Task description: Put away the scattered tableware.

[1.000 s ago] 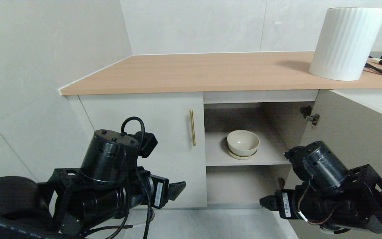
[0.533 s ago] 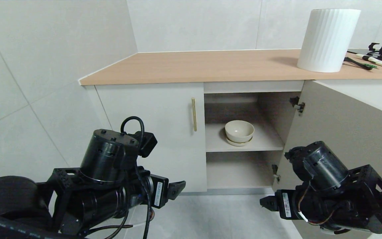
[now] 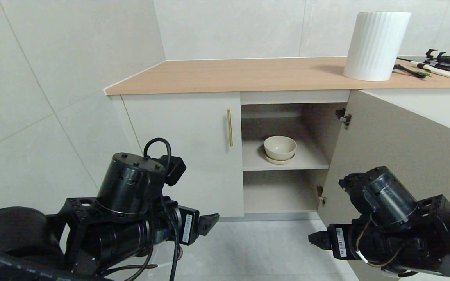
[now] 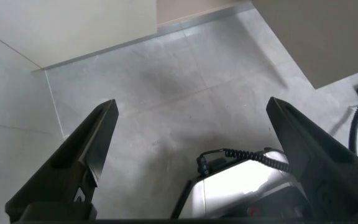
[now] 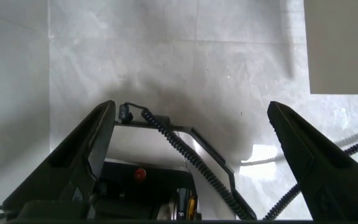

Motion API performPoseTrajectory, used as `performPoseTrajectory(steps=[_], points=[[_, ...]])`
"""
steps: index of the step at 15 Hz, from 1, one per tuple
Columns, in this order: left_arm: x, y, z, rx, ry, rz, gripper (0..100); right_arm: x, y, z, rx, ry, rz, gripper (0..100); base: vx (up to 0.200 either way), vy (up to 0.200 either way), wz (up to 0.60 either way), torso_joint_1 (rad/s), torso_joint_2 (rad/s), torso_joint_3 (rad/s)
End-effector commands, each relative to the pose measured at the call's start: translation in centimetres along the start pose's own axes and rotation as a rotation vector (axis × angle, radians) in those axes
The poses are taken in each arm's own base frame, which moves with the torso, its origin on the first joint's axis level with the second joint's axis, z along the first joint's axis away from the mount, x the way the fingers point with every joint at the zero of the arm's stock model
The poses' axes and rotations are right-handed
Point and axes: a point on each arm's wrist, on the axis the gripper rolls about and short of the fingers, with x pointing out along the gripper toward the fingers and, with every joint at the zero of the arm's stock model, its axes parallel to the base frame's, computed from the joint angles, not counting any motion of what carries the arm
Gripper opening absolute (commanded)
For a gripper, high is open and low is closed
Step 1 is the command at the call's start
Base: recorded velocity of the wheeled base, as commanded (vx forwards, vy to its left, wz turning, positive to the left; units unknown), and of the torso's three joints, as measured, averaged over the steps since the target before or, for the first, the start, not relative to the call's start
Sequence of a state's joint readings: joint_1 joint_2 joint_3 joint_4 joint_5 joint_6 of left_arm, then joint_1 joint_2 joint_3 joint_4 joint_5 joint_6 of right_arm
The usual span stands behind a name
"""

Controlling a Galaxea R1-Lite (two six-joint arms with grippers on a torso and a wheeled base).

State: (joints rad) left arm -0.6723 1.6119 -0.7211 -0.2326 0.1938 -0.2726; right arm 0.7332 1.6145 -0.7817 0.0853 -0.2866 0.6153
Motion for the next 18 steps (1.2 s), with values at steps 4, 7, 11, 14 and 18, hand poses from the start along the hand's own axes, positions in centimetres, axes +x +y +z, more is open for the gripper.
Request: performPoseTrajectory(steps=[4, 7, 11, 14, 18], points=[[0.1, 0.0, 0.0, 0.0, -0.002, 0.002, 100, -1.2, -0.9, -0.7, 0.002, 0.001, -0.003, 100, 0.0, -0.05, 0.0, -0.001, 0.0, 0.001], [0.0, 0.0, 0.1, 0.002, -0.01, 0.002, 100, -2.4, -2.1, -1.3, 0.006, 0.036, -0.032, 100, 0.0, -0.2, 0.0, -0.001, 0.0, 0.009], [0.1, 0.0, 0.1, 0.002, -0.01, 0.0, 100, -2.5, -3.0, -2.1, 0.042, 0.064, -0.065, 100, 0.0, -0.2, 0.0, 0.0, 0.0, 0.004], [0.1, 0.0, 0.1, 0.0, -0.01, 0.002, 100, -3.2, -3.7, -2.2, 0.06, 0.045, -0.06, 100, 0.0, -0.2, 0.0, 0.004, 0.0, 0.004], [0.0, 0.0, 0.2, -0.002, -0.015, -0.001, 100, -4.9, -6.2, -2.4, 0.113, 0.065, -0.137, 100, 0.0, -0.05, 0.0, -0.001, 0.0, 0.002]])
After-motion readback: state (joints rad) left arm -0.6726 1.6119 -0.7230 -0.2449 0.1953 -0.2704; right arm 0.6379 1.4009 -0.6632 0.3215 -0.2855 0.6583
